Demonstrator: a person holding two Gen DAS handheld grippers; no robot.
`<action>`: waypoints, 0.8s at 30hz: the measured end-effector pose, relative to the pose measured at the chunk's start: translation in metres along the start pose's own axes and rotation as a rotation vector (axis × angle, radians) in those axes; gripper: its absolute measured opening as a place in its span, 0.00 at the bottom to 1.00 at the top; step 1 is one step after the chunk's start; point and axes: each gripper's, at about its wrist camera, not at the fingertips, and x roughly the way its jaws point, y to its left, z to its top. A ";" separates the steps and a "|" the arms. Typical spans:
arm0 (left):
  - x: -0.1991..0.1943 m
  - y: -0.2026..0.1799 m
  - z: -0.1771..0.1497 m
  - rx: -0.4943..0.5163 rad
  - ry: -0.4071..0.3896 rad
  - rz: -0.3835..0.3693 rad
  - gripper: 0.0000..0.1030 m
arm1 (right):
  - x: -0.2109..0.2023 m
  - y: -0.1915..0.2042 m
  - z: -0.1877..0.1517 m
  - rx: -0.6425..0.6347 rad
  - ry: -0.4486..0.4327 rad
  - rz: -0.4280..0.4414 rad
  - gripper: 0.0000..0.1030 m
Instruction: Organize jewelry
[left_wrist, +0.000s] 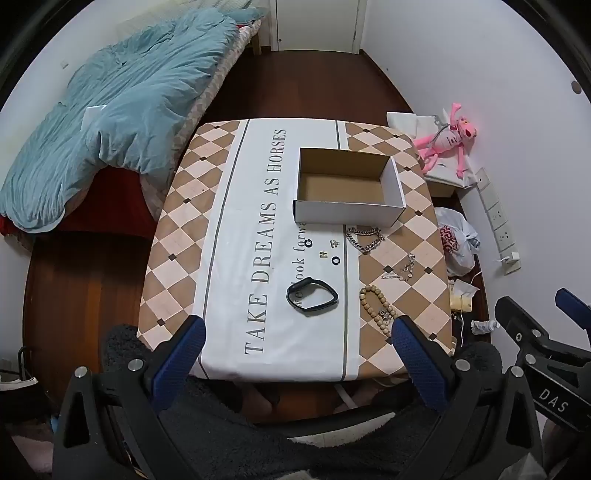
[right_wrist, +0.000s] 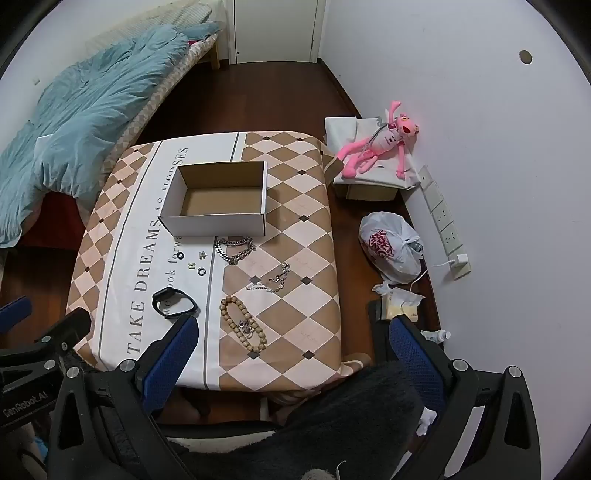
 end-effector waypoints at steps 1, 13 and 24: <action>0.000 0.000 0.000 -0.003 -0.001 -0.009 1.00 | 0.000 0.000 0.000 -0.001 0.001 -0.001 1.00; -0.005 0.003 0.007 0.001 -0.006 -0.006 1.00 | -0.001 0.000 -0.001 0.003 -0.003 0.007 1.00; -0.009 0.001 0.006 0.003 -0.017 -0.003 1.00 | -0.001 -0.001 -0.001 0.007 -0.002 0.013 1.00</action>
